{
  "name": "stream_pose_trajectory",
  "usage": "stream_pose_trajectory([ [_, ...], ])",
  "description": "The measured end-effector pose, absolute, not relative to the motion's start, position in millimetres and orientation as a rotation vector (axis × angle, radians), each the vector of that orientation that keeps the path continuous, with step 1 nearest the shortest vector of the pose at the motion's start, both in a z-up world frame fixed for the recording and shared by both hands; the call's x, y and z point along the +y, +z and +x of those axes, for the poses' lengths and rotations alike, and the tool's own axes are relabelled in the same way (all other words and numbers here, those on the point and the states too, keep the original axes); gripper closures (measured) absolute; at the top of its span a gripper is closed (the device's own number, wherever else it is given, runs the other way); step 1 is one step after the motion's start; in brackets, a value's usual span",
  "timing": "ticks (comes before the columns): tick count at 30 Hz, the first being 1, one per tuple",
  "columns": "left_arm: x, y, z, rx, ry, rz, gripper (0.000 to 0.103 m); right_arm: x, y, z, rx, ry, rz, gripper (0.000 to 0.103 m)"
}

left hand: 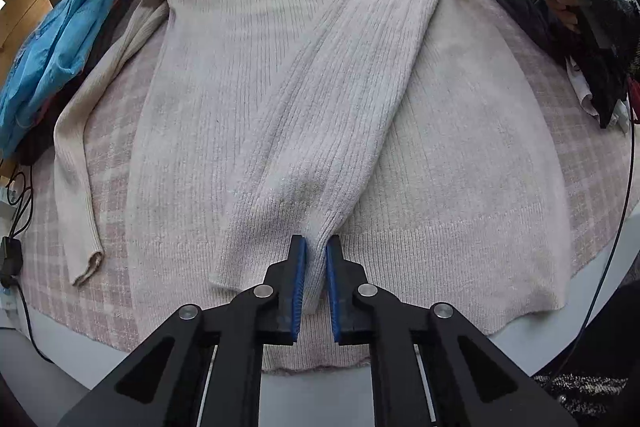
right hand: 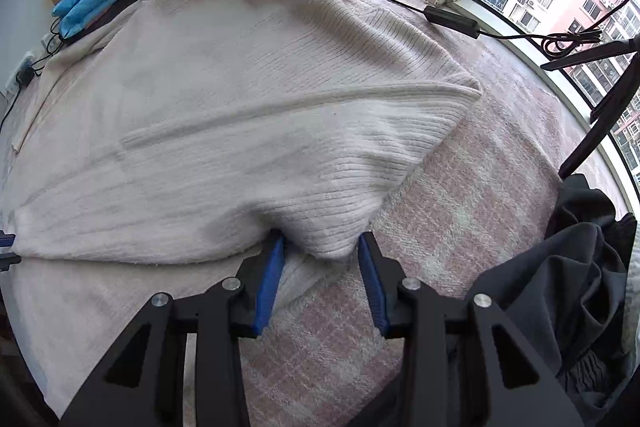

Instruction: Fold clothes

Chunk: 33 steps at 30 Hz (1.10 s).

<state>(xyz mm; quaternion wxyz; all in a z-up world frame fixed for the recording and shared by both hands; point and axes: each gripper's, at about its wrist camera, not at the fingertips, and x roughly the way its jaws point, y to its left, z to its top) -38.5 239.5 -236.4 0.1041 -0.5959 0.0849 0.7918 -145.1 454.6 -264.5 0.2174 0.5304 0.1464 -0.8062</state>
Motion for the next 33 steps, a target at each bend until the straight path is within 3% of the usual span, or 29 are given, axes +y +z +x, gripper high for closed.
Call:
stream_pose_trajectory([
  [3, 237, -218, -36, 0.162, 2.318, -1.730, 0.098, 467, -259, -147, 0.381, -2.225, 1.471, 0.089],
  [7, 258, -185, -22, 0.149, 2.275, -1.632, 0.098, 481, -248, -145, 0.310, -2.217, 1.452, 0.091],
  [13, 329, -172, -9, 0.280, 2.191, -1.564, 0.097, 519, -249, -156, -0.028, -2.195, 1.488, 0.091],
  [17, 357, -196, 4, 0.194, 1.990, -1.641, 0.088, 536, -270, -162, -0.206, -2.181, 1.571, 0.093],
  [18, 359, -195, 9, 0.198, 1.973, -1.640, 0.087, 540, -275, -163, -0.242, -2.178, 1.592, 0.089],
  [20, 350, -190, 14, 0.213, 2.041, -1.640, 0.072, 536, -269, -160, -0.168, -2.198, 1.605, 0.084],
  [24, 330, -195, 5, 0.222, 2.158, -1.707, 0.073, 525, -234, -139, 0.127, -2.375, 1.452, 0.081],
  [30, 353, -216, 8, 0.358, 2.119, -1.721, 0.073, 510, -232, -124, -0.228, -2.120, 1.528, 0.081],
  [33, 360, -225, 8, 0.400, 2.101, -1.731, 0.073, 496, -247, -131, -0.241, -2.108, 1.571, 0.081],
])
